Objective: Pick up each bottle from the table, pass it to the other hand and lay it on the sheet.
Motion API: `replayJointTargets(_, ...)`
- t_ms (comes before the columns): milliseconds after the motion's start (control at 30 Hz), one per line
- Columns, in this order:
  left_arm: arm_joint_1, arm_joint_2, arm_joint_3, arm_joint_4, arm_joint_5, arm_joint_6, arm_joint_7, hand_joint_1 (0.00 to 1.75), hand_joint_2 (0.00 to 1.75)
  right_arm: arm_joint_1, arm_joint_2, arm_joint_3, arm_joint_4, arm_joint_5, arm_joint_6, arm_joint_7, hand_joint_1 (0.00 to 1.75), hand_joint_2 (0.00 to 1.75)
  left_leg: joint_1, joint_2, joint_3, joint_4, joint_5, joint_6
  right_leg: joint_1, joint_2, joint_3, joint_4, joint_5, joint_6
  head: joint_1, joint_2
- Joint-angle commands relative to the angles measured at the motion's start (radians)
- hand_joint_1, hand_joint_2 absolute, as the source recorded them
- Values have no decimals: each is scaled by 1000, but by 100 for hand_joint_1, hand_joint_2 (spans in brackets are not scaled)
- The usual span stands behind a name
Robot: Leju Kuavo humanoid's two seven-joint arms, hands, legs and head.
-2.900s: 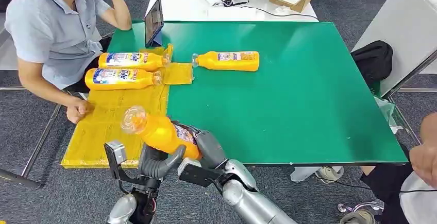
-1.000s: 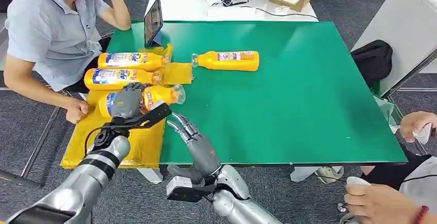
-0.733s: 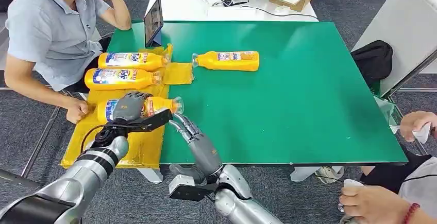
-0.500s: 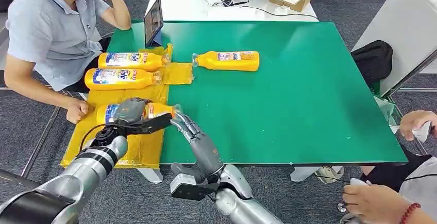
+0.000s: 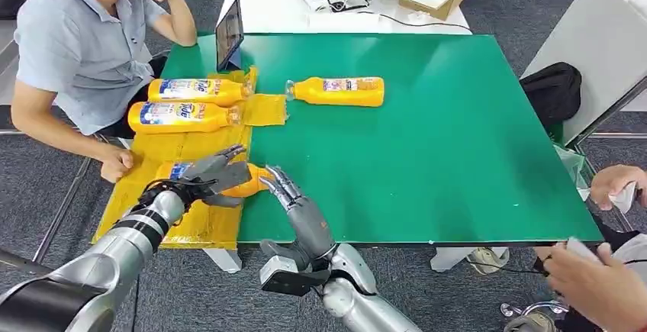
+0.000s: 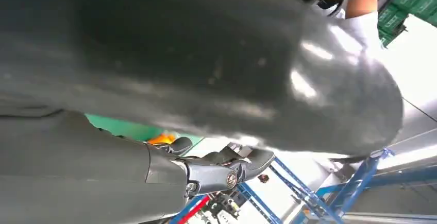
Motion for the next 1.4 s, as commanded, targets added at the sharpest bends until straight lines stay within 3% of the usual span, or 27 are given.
replayJointTargets(33,-28,8,43,-66,163,11,-112,0,175,-59,-31,44,60,-42,-26,-5,0,0,1,1,1,1,-1,-1,1,1,1,1,0,-2,0,0)
replayJointTargets(100,-2,-9,127,-178,313,36,-183,0,175,-58,-38,56,27,-59,-40,-5,0,0,1,1,0,2,-1,-1,1,1,0,1,-1,-2,0,0)
replayJointTargets(133,11,-7,119,-222,324,29,-165,0,175,-60,-37,54,29,-59,-38,-5,0,0,1,0,-2,1,1,0,1,0,-2,1,0,-1,0,0)
replayJointTargets(200,82,-60,235,-389,526,33,-161,0,175,-49,-38,41,0,-50,-61,-5,0,0,1,0,-1,2,-1,0,1,1,-1,2,-2,-2,0,0)
replayJointTargets(367,264,-112,260,-720,770,132,-99,0,175,5,-59,9,-107,-30,-63,-5,0,0,0,-1,0,0,0,0,1,-1,0,0,-2,-1,0,0)
replayJointTargets(433,387,-119,237,-845,870,192,-87,0,175,67,-84,-17,-201,-15,-54,9,0,0,0,0,1,0,-1,0,0,0,1,-1,-2,-1,0,0)
replayJointTargets(467,414,-118,227,-867,889,210,-91,0,175,81,-92,-23,-223,-8,-48,14,0,175,-1,1,-1,-1,0,0,0,1,-1,-2,-1,0,0,0)
replayJointTargets(567,582,-127,201,-999,825,386,-116,0,175,162,-146,-62,-313,89,-57,86,0,175,-1,2,3,-2,-4,-1,0,2,2,-3,-3,-1,0,0)
replayJointTargets(600,658,-140,197,-1051,799,433,-109,0,175,196,-177,-87,-337,157,-37,158,0,175,-1,1,1,-2,-3,-1,-1,1,0,-2,-2,-1,0,0)
replayJointTargets(667,713,-140,189,-1087,793,449,-116,0,175,216,-196,-112,-340,179,-31,160,0,175,-1,1,5,-2,-6,0,-1,1,4,-4,-4,-1,0,0)
replayJointTargets(700,760,-153,202,-1118,744,510,-119,0,175,231,-205,-153,-318,248,-8,235,0,175,-1,1,3,-2,-5,0,-1,0,3,-3,-4,-1,0,0)
replayJointTargets(800,829,-171,224,-1174,681,582,-122,0,175,242,-246,-220,-271,316,49,305,0,175,-1,2,4,-1,-8,0,0,1,3,-3,-6,-1,1,0)
replayJointTargets(867,838,-166,223,-1191,682,575,-124,0,175,243,-280,-254,-256,280,86,273,0,175,-1,1,-3,-1,-5,1,-1,1,-3,-2,-4,1,0,0)
replayJointTargets(900,841,-159,218,-1205,669,577,-138,0,175,241,-277,-309,-255,162,163,222,0,175,-1,-1,-1,-1,-6,1,-1,-1,0,-2,-5,1,0,0)
replayJointTargets(1067,839,-145,196,-1235,594,604,-164,0,175,174,-275,-368,-231,192,196,224,0,175,-1,1,-3,1,-6,1,-1,2,-3,-1,-4,1,0,0)
replayJointTargets(1400,827,-146,157,-1197,573,581,-144,0,175,1,-278,-325,-6,421,74,312,0,175,-1,2,-2,0,-4,1,0,2,-3,-2,-3,2,0,0)
